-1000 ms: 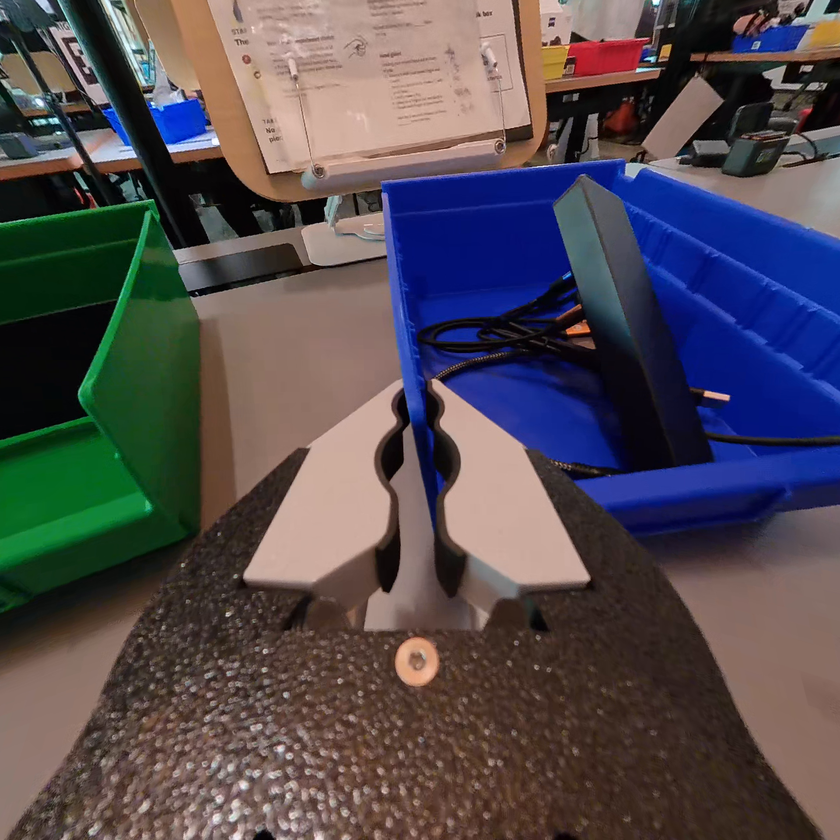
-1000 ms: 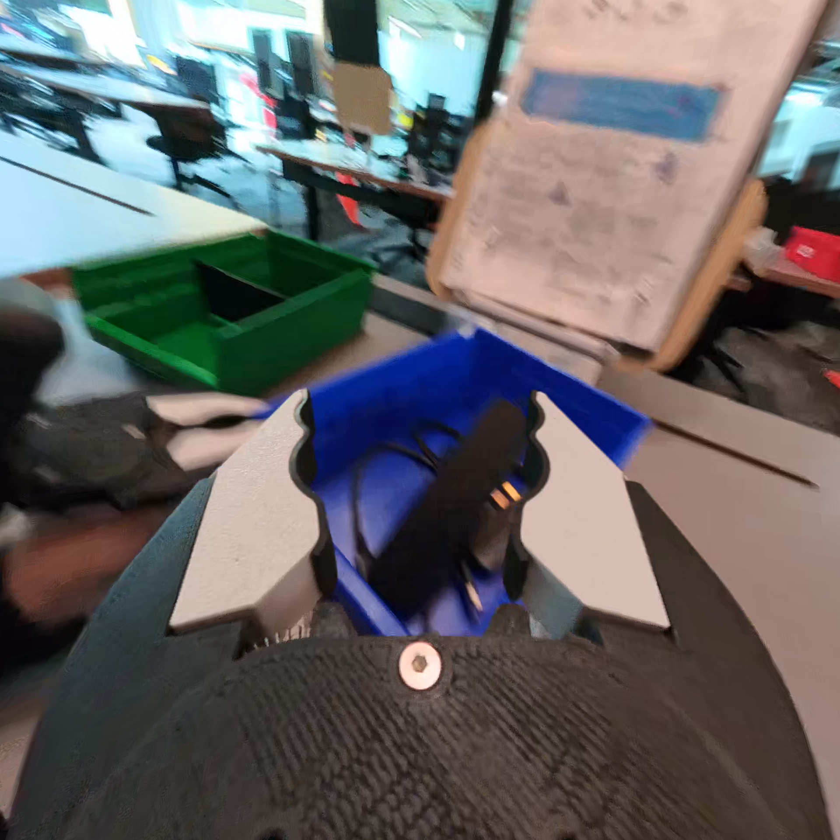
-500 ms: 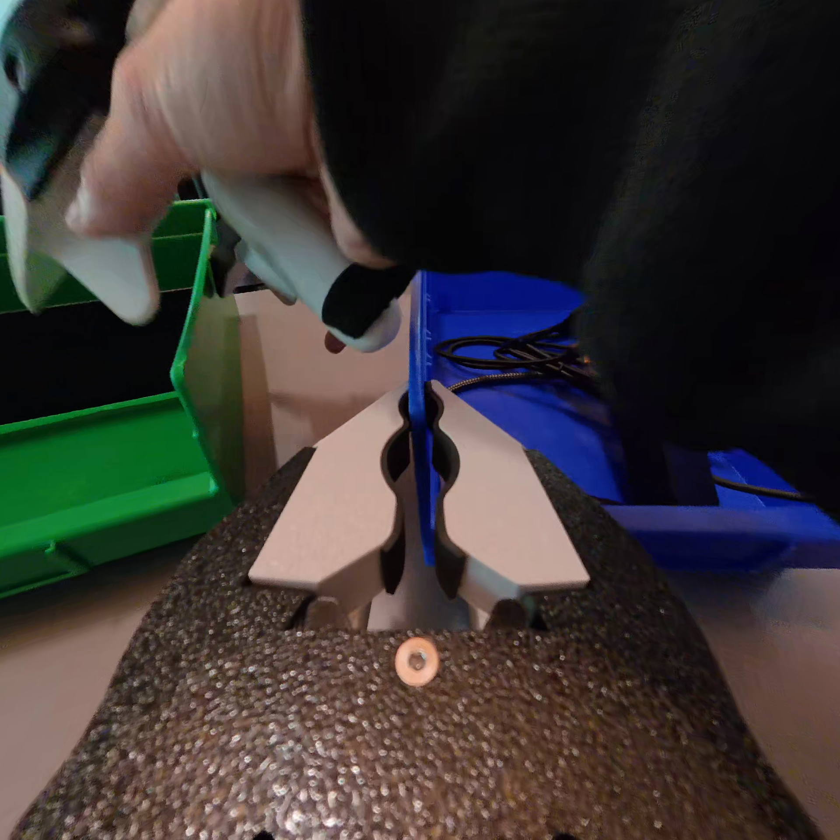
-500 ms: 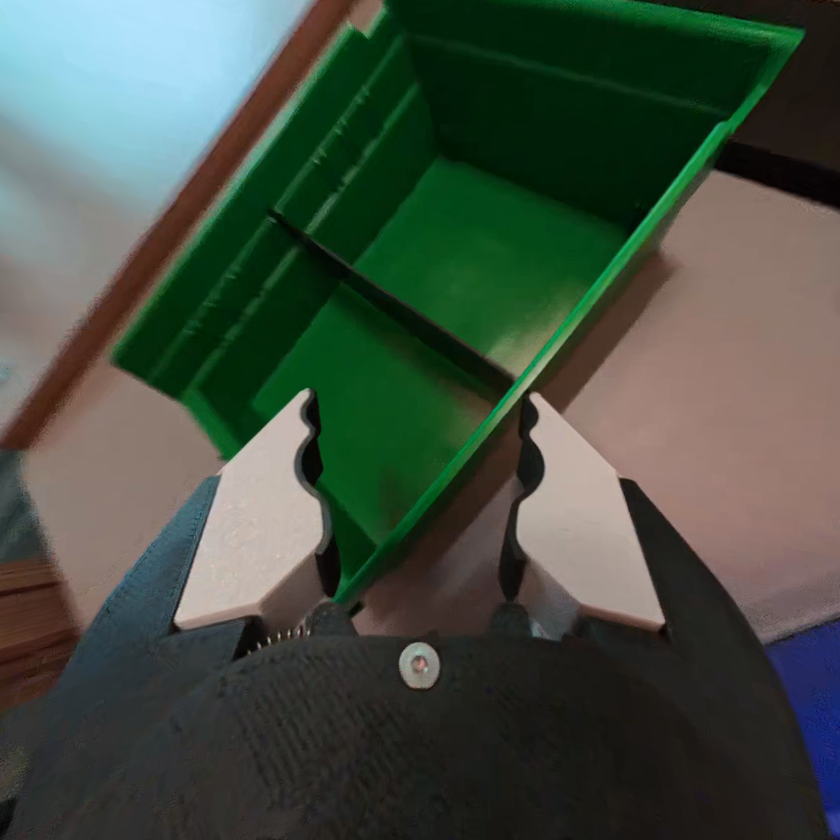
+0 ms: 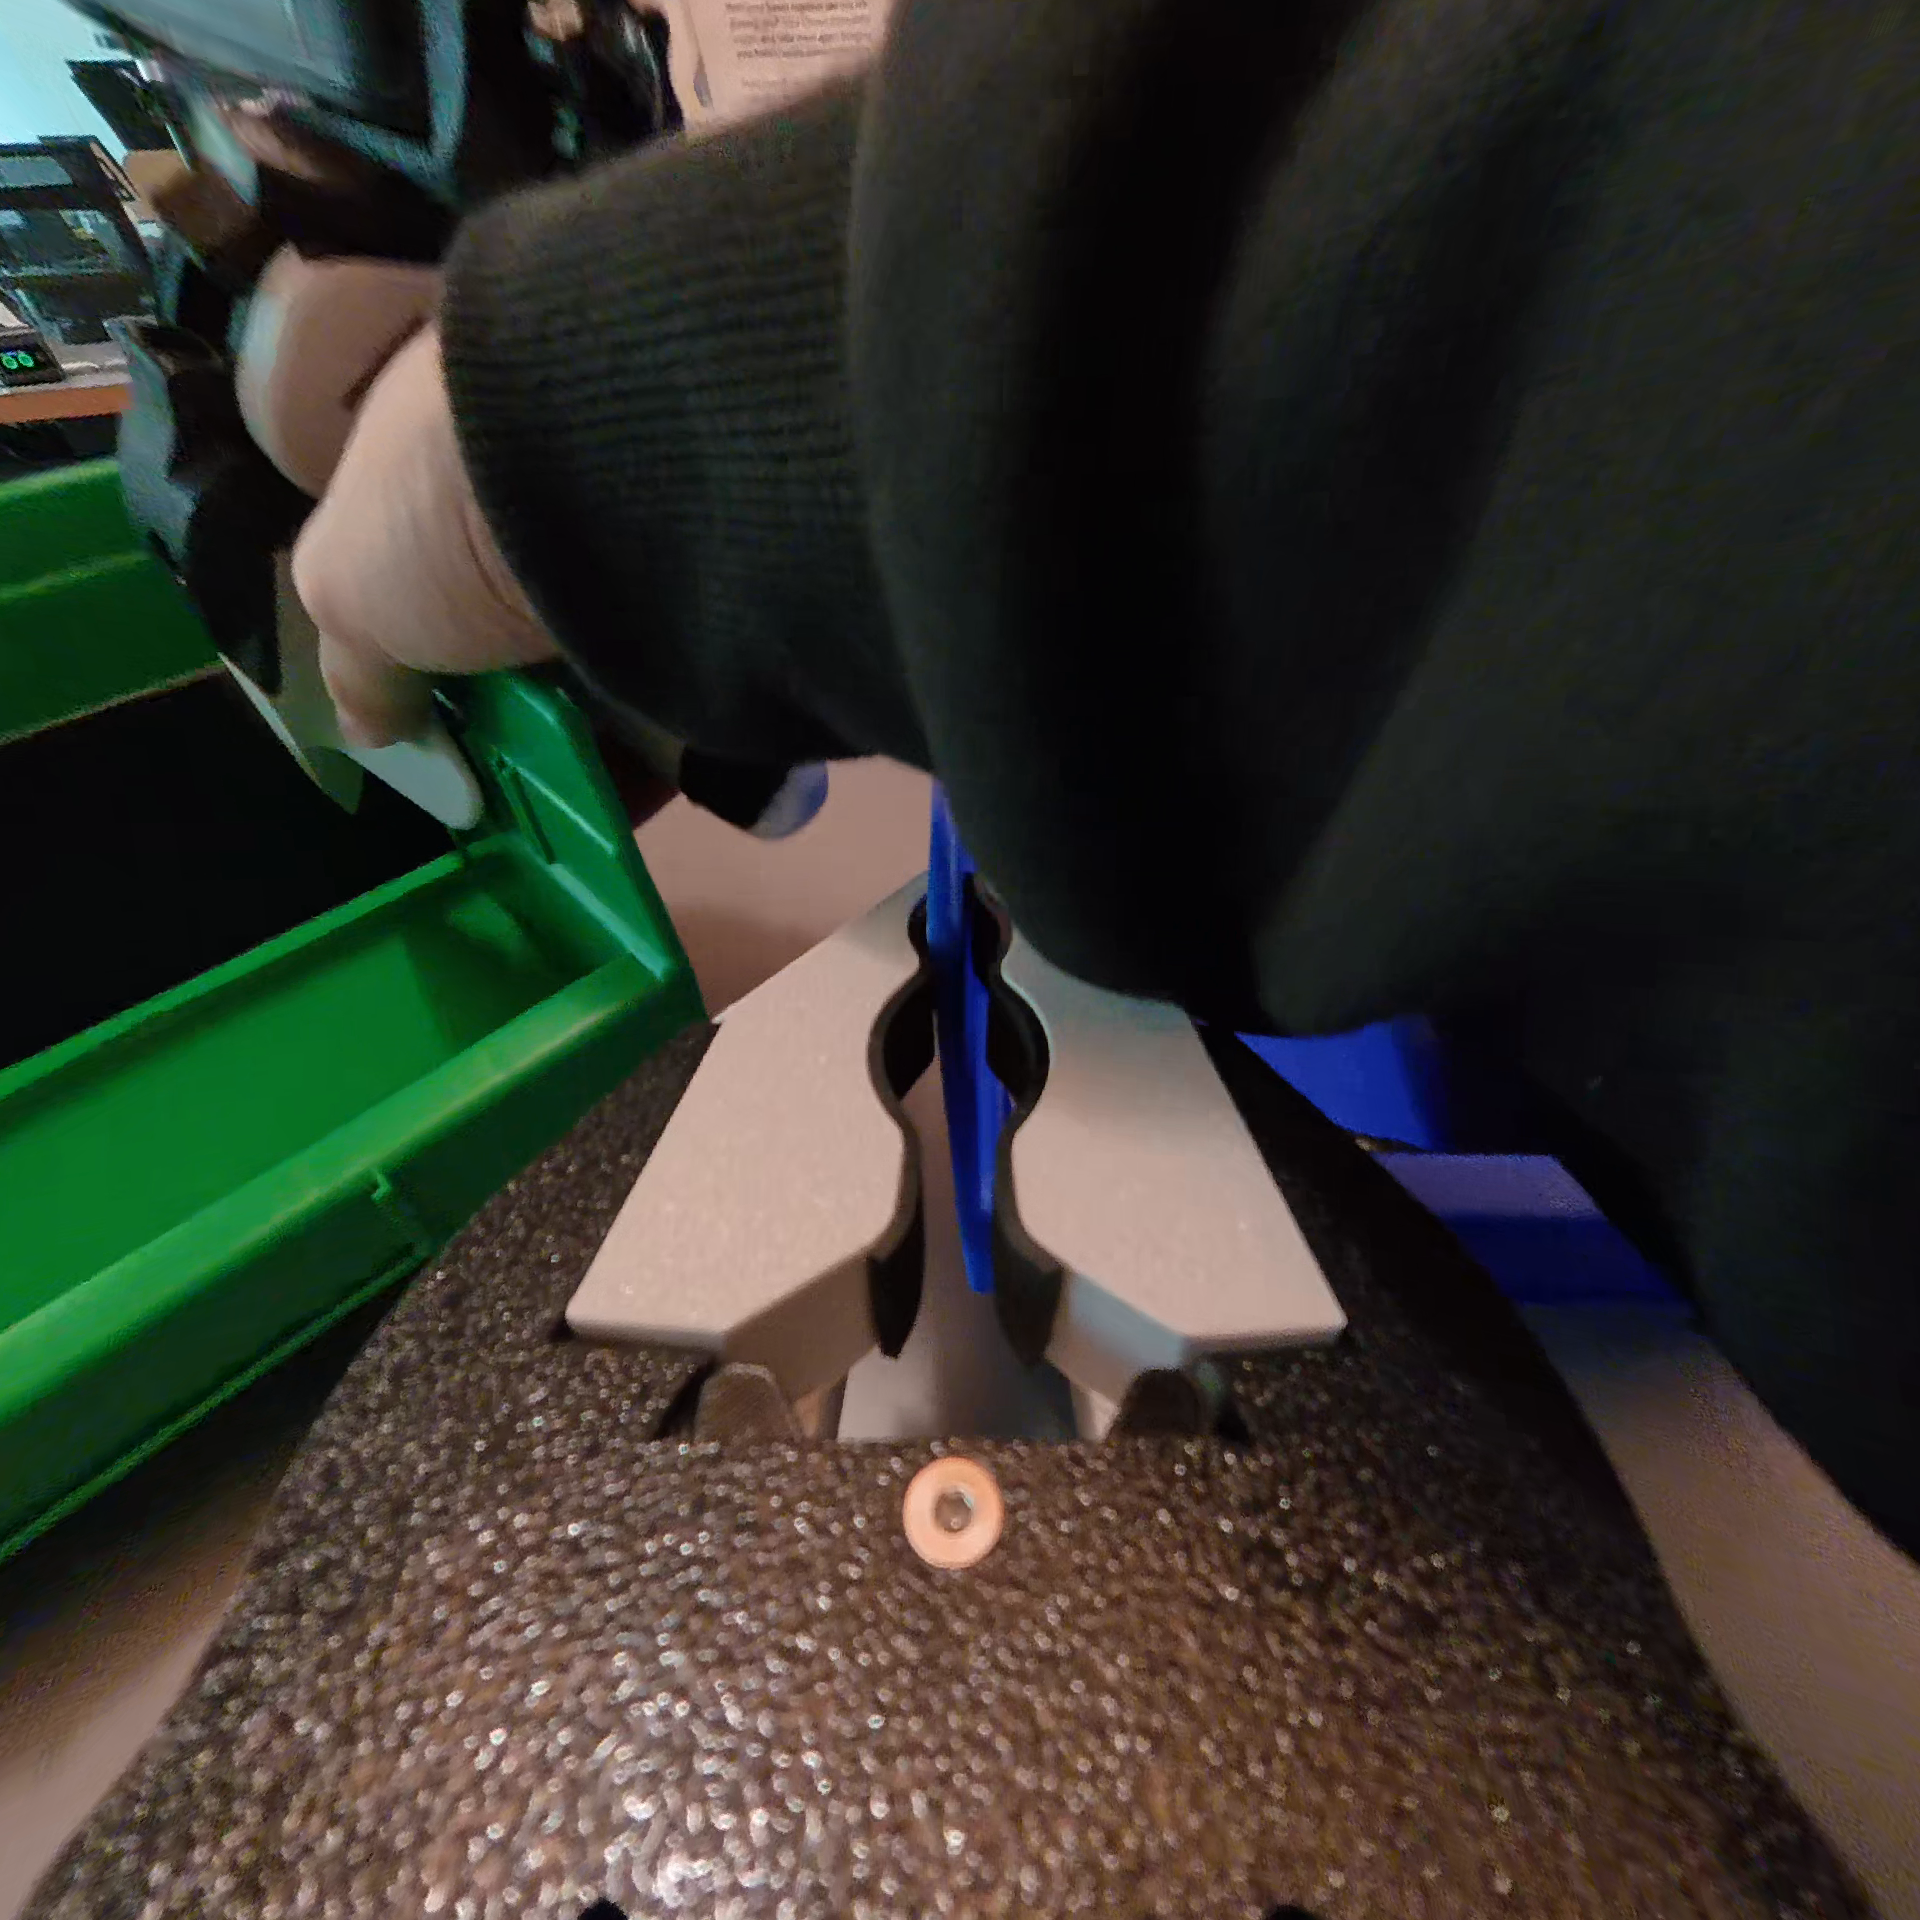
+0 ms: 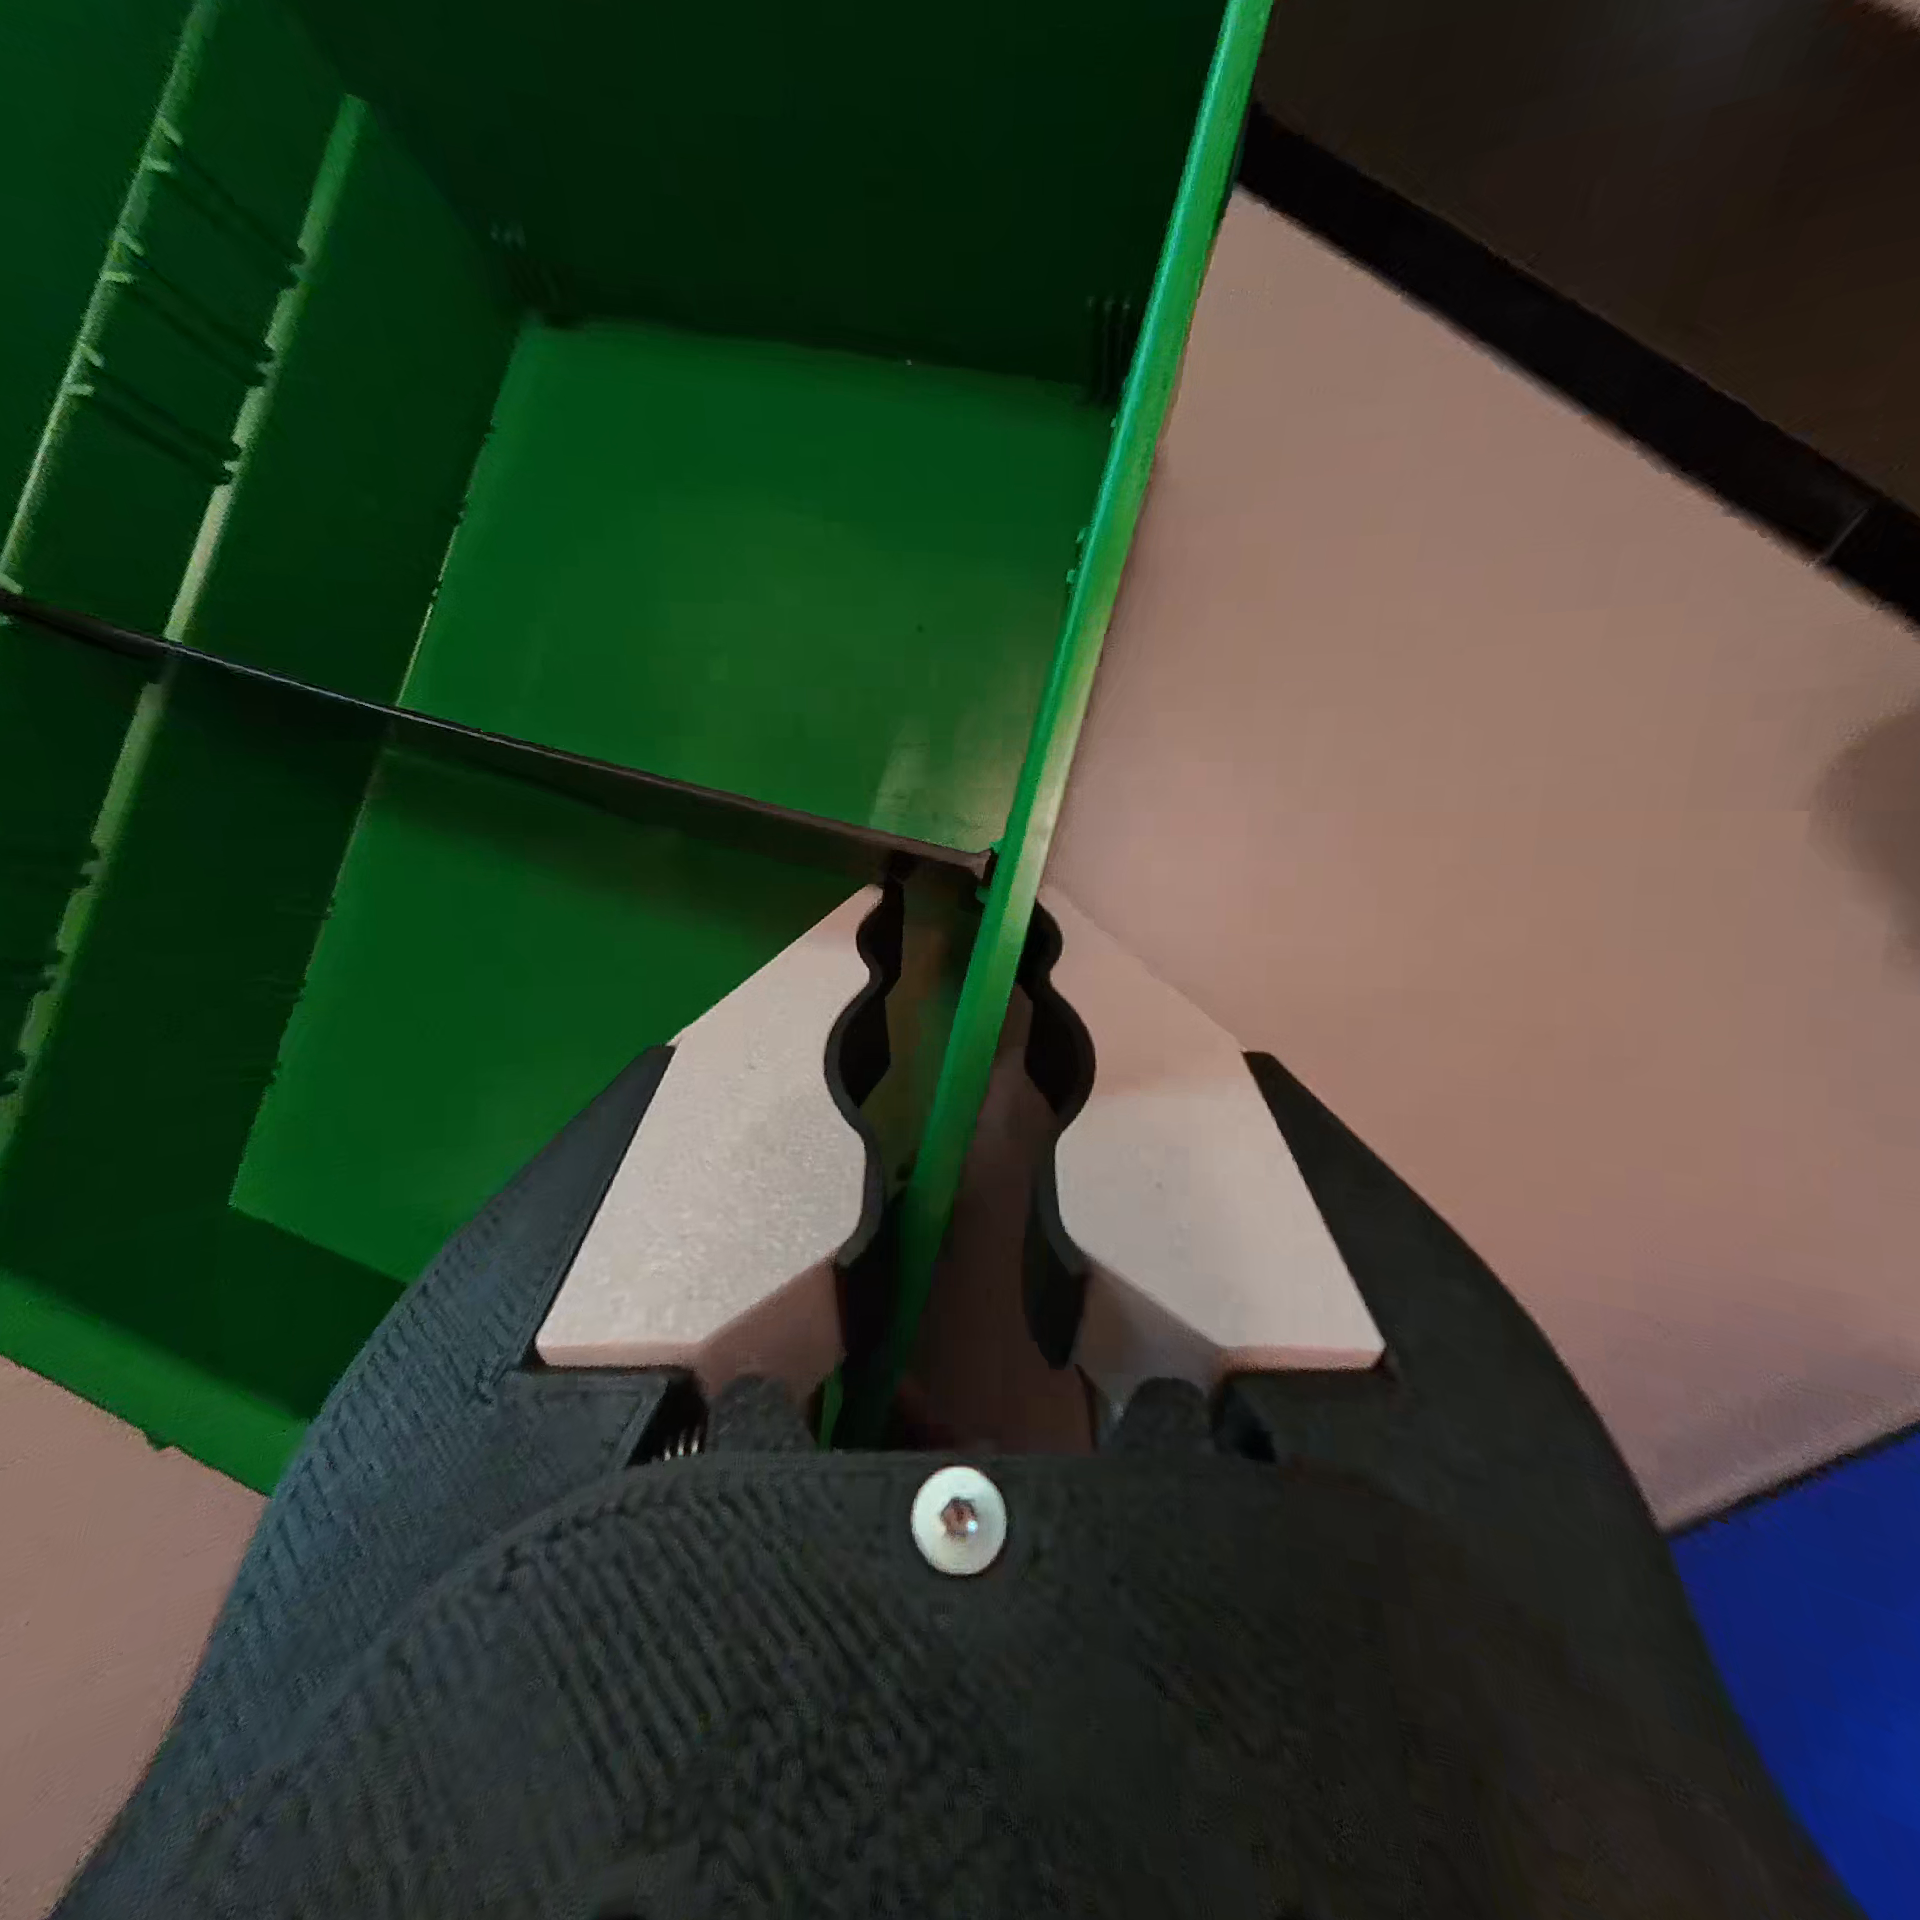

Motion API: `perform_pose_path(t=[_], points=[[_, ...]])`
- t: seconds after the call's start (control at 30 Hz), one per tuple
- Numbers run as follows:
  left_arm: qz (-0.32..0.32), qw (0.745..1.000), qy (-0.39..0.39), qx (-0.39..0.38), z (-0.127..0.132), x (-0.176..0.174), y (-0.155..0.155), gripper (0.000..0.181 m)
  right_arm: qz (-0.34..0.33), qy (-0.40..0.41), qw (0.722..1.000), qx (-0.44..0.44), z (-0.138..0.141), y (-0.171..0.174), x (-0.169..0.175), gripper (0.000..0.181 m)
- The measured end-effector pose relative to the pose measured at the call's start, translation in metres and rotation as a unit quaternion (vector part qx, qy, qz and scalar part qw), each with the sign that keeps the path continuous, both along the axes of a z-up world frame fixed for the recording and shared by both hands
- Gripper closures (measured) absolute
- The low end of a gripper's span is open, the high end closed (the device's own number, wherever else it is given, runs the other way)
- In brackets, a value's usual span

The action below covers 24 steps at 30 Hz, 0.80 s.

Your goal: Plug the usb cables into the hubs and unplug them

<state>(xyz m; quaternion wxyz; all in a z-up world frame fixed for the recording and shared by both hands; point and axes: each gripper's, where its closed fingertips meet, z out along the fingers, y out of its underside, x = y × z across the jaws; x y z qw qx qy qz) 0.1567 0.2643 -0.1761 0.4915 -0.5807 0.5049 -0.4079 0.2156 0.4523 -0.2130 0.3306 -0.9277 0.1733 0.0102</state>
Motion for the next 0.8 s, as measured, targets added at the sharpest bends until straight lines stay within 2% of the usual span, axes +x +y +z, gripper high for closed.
perform_pose_path(t=[0.13,0.27,0.4,0.5,0.57,0.63,0.7,0.8], points=[[-0.012,1.0,0.005,0.025,-0.001,0.0,0.001,0.181,0.025,-0.029,0.999,0.032,0.053,-0.002,0.01,0.161],[-0.03,0.998,0.01,0.058,-0.001,0.0,0.005,0.18,0.025,-0.039,0.992,0.113,0.14,-0.033,0.036,0.162],[-0.028,0.998,0.011,0.052,-0.002,-0.001,0.017,0.181,-0.008,-0.072,0.98,0.185,0.226,-0.111,0.081,0.161],[-0.013,0.999,0.013,0.04,-0.002,-0.007,0.039,0.18,-0.056,-0.1,0.971,0.211,0.265,-0.194,0.121,0.161],[0.001,1.0,0.01,0.018,-0.002,-0.014,0.059,0.18,-0.093,-0.115,0.966,0.213,0.274,-0.254,0.15,0.161],[0.017,1.0,0.011,0.002,-0.002,-0.023,0.082,0.181,-0.131,-0.12,0.963,0.202,0.267,-0.316,0.176,0.161],[0.042,0.999,0.009,-0.013,-0.002,-0.034,0.107,0.181,-0.169,-0.125,0.961,0.181,0.247,-0.377,0.2,0.161],[0.086,0.996,0.005,-0.027,-0.002,-0.055,0.147,0.181,-0.228,-0.111,0.957,0.14,0.197,-0.463,0.225,0.161]])
